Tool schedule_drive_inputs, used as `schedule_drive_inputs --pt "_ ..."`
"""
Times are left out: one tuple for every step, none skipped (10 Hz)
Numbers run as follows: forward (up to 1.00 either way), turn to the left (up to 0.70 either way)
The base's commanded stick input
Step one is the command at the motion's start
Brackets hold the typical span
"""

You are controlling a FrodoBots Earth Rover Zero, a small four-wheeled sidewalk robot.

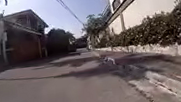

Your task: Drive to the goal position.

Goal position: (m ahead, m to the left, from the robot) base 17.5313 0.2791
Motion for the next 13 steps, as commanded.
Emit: schedule_drive_inputs --pt "1.0 0.0" --pt "1.0 0.0" --pt "1.0 0.0" --pt "1.0 0.0" --pt "1.0 0.0" --pt "1.0 0.0" --pt "1.0 0.0" --pt "1.0 0.0" --pt "1.0 0.0" --pt "1.0 0.0" --pt "1.0 0.0" --pt "1.0 0.0" --pt "1.0 0.0"
